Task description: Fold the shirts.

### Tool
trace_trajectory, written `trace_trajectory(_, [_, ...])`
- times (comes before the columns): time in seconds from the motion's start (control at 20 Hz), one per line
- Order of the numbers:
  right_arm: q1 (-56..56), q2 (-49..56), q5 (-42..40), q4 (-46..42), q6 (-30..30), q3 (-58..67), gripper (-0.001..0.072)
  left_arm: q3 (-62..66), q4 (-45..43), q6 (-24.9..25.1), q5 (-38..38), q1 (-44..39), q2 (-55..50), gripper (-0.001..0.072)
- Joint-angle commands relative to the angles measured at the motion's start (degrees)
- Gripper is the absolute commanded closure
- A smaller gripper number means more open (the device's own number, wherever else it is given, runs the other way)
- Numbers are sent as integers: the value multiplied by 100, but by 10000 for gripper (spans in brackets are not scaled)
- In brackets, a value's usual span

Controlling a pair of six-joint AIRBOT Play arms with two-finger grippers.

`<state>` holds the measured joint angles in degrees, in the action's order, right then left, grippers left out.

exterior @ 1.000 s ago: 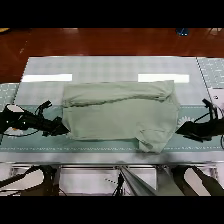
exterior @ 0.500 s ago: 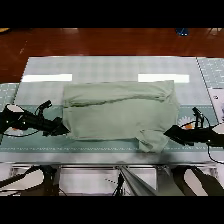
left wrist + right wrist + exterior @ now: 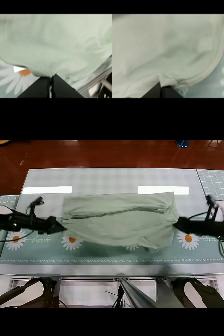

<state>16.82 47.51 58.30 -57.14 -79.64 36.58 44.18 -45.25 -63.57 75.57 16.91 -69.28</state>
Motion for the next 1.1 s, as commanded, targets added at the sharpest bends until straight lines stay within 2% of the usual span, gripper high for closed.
trace_trajectory(0.0, [-26,101,-450,332,37,1178,679,1088,413,-160,-339,-15,323,683])
trace_trajectory(0.1, [-28,621,-944,540,63,1416,679,1434,417,-337,-822,-46,236,683])
trace_trajectory(0.3, [-496,1930,-1676,796,601,1845,678,1491,417,-310,-1443,-369,-313,683])
trace_trajectory(0.5, [-745,2966,-2400,772,509,2428,678,1506,417,-306,-2299,-483,-807,682])
trace_trajectory(0.6, [-745,3324,-2406,772,490,2616,678,1508,417,-72,-2732,-520,-984,682])
trace_trajectory(0.75, [-763,3681,-2465,754,485,2638,678,1510,415,817,-2852,-789,-1283,682])
trace_trajectory(0.9, [-758,3875,-2446,529,487,2638,676,1510,413,1060,-2865,-992,-1598,677])
trace_trajectory(0.95, [-758,3888,-2446,415,485,2638,676,1510,413,1047,-2865,-988,-1685,616])
trace_trajectory(1.0, [-758,3877,-2450,339,490,2640,625,1510,413,1040,-2863,-953,-1729,467])
trace_trajectory(1.05, [-758,3834,-2446,227,496,2640,401,1512,413,1040,-2861,-907,-1722,217])
